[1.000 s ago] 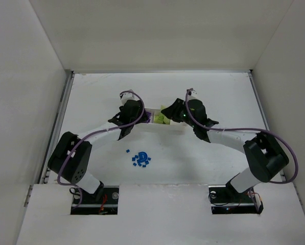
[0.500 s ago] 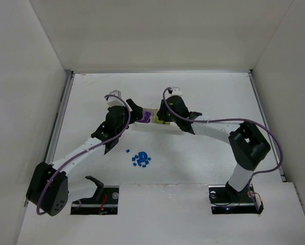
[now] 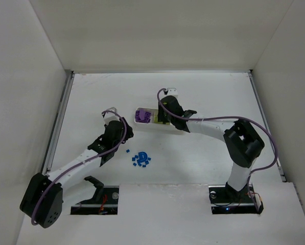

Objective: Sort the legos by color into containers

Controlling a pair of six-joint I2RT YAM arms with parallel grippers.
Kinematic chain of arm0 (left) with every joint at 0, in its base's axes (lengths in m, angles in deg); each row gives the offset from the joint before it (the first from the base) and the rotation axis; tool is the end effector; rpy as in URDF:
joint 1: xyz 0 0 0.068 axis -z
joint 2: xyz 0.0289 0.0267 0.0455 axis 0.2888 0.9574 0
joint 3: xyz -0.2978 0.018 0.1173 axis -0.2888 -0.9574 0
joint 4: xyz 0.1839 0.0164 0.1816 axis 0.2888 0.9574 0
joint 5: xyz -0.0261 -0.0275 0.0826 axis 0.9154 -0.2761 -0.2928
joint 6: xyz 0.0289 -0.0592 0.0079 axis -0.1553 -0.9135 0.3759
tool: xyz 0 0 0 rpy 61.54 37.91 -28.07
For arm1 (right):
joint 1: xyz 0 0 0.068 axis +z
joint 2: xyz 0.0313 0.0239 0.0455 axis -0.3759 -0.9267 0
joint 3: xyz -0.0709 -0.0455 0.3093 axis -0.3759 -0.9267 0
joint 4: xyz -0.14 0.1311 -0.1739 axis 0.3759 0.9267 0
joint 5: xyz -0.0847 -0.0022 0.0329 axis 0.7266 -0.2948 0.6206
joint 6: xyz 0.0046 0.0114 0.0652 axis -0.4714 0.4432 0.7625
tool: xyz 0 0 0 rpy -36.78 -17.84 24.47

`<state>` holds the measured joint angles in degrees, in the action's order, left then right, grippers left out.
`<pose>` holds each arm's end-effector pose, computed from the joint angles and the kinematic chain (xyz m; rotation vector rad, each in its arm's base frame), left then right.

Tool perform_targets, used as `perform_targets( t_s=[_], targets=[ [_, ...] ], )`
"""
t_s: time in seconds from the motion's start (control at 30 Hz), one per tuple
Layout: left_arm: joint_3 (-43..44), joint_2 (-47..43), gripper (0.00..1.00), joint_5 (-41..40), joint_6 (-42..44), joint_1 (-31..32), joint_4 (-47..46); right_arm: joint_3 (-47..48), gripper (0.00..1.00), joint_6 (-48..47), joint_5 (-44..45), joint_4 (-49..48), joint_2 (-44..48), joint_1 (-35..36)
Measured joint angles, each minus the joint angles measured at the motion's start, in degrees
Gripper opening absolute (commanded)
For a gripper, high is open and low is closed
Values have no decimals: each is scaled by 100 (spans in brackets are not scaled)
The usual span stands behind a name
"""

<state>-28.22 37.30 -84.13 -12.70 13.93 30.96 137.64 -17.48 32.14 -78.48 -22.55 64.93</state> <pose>0.1888 -0.0939 0.2525 -0.2852 1.9697 -0.4605 0.3227 0.2766 0.2531 -0.1140 2.2111 0.3262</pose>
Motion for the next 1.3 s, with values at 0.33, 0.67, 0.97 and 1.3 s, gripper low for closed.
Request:
perform_targets(
  t_s=[0.33, 0.67, 0.97, 1.3],
  targets=[
    [-33, -57, 45, -1001, 37, 1106, 1012, 52, 55, -44, 94, 48, 0, 0],
    [-31, 208, 33, -1436, -238, 1665, 1657, -603, 45, -48, 87, -232, 1047, 426],
    [-31, 575, 36, -1757, -673, 2035, 2028, -1934, 40, 162, -131, -841, 1947, 1169],
    [-31, 1134, 38, -1921, -778, 2017, 1880, -2927, 49, 575, -173, -863, 2197, 1937]
  ],
)
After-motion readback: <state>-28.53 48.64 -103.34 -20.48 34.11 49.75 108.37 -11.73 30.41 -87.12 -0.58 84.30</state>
